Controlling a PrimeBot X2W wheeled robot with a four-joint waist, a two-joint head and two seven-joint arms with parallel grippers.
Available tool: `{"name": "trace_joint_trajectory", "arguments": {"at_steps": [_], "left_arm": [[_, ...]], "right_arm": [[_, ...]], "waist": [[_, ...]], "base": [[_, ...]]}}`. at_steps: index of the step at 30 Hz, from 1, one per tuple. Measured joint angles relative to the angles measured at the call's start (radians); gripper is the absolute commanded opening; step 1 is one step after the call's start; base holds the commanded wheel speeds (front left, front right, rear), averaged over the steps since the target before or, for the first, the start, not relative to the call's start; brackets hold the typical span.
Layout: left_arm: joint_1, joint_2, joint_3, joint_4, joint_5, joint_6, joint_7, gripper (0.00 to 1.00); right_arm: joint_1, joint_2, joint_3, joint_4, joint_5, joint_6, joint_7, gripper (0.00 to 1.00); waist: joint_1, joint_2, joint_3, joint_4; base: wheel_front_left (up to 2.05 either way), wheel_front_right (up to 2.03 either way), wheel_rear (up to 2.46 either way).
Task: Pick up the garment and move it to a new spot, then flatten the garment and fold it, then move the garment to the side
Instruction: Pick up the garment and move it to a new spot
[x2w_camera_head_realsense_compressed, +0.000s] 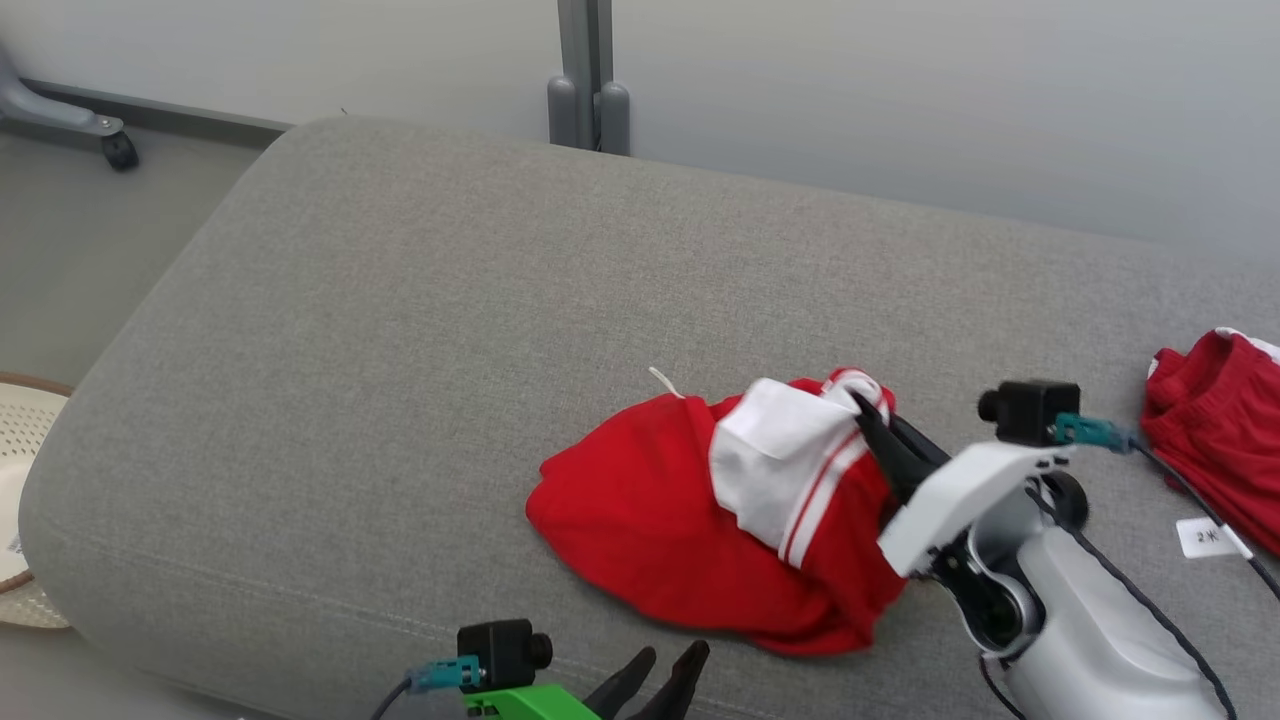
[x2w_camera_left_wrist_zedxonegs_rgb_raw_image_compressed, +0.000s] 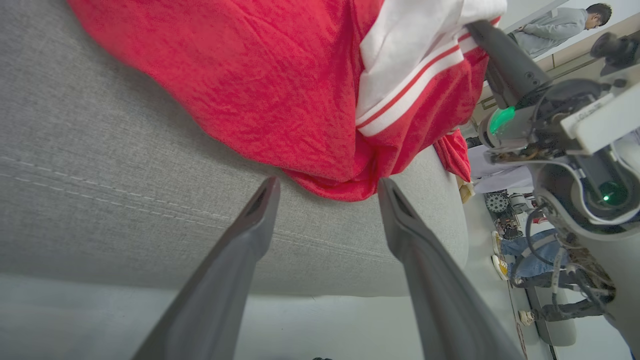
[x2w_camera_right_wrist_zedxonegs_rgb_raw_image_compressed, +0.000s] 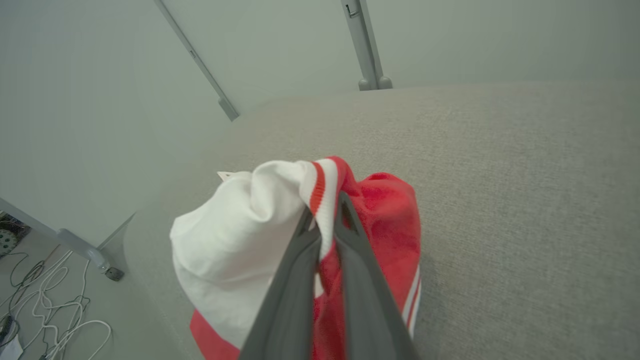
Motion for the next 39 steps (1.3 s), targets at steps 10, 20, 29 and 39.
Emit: {"name": "trace_joint_trajectory", "arguments": {"at_steps": [10,20,29,39], "left_arm": [[0.012,-0.002,-0.009,-0.011,-0.002,0.0,0.0,1.0],[0.012,-0.008,0.006,-0.027,-0.002,0.011,-0.023,1.0],[0.012,-0.004,0.022,-0.031,0.002,0.012,-0.04,1.0],[0.012,0.017,0.044,-0.026,0.006,0.018,-0.048,1.0]], "right_arm": [[-0.176,0.021,0.081,-0.257,0.281,0.0,0.091,0.0],[-0.367,0.02,-0.058,-0.263,0.493,-0.001,0.161,0.0],[-0.558,-0.082,-0.203,-0.136,0.488,-0.001,0.146,0.0],[-0.297,-0.172,-0.181,-0.013,0.512,-0.001,0.177,0.0]], "waist": [[0.0,0.0,-0.032,0.032],[0.0,0.0,-0.036,0.127],[0.0,0.0,-0.013,0.164],[0.0,0.0,-0.036,0.137]], "base": [[0.0,0.0,0.0],[0.0,0.0,0.0],[0.0,0.0,0.0],[0.0,0.0,0.0]]}}
